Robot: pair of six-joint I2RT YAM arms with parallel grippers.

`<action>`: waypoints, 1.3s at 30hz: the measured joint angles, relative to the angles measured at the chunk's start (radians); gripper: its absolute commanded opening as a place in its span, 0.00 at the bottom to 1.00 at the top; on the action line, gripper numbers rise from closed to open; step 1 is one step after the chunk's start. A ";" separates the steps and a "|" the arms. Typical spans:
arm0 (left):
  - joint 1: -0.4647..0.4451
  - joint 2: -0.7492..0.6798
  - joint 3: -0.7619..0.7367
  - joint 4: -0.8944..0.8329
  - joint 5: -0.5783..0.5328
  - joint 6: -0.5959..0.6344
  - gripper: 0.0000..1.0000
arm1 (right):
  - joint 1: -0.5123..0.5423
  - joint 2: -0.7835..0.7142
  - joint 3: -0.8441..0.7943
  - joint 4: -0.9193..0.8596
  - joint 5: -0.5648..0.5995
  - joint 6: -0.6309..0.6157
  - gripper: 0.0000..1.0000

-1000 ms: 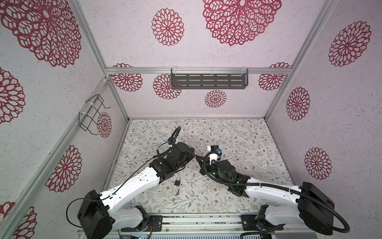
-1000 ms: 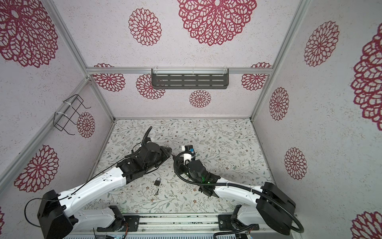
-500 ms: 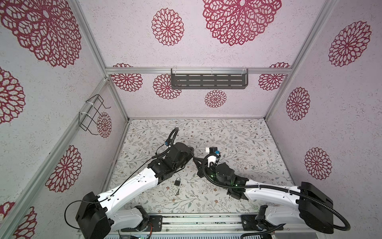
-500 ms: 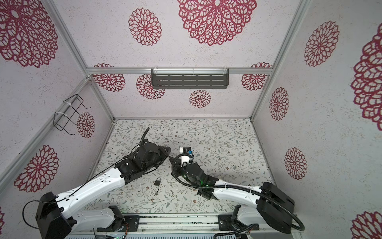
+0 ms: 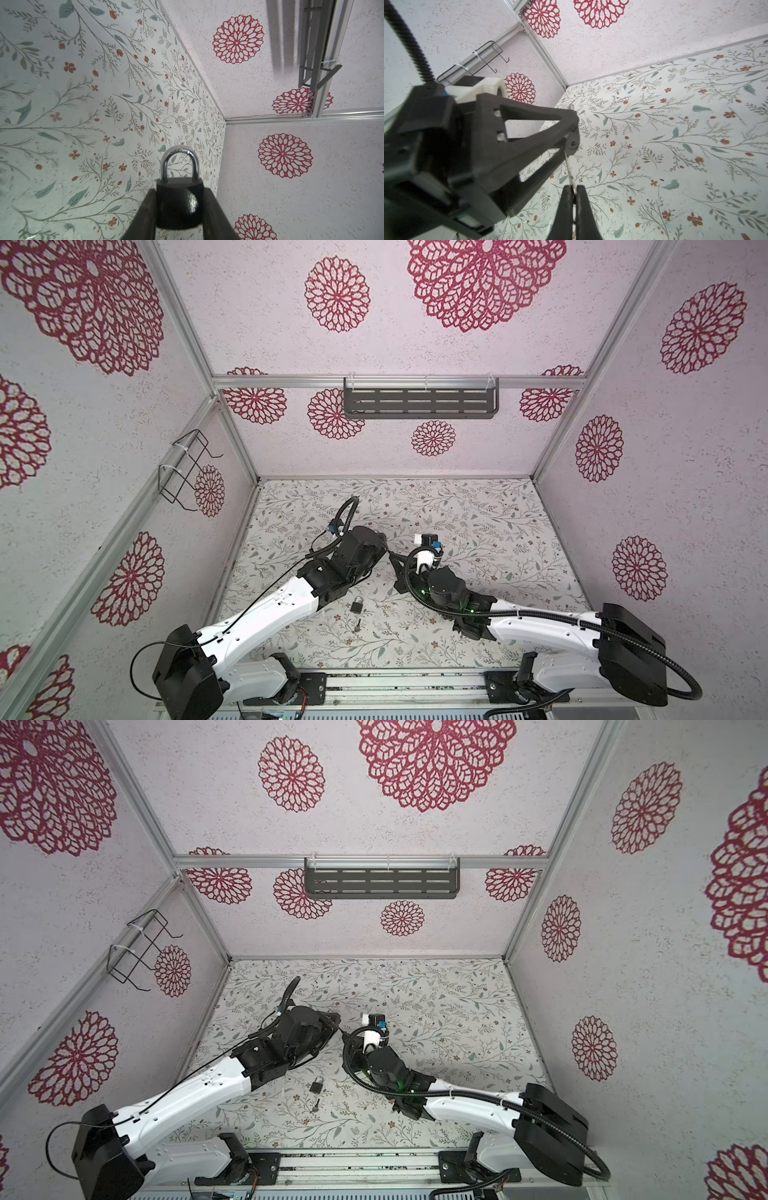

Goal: Unlock with the key

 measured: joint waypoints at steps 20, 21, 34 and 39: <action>0.000 -0.028 -0.034 0.027 -0.048 -0.039 0.00 | -0.022 0.059 0.019 0.068 -0.016 0.008 0.00; 0.000 -0.028 -0.034 0.028 -0.048 -0.040 0.00 | -0.023 0.062 0.023 0.068 -0.018 0.009 0.00; 0.000 -0.028 -0.038 0.053 -0.050 -0.041 0.00 | -0.035 0.101 0.066 0.064 -0.042 0.024 0.00; 0.000 -0.028 -0.045 0.058 -0.049 -0.040 0.00 | -0.035 0.103 0.066 0.060 -0.042 0.024 0.00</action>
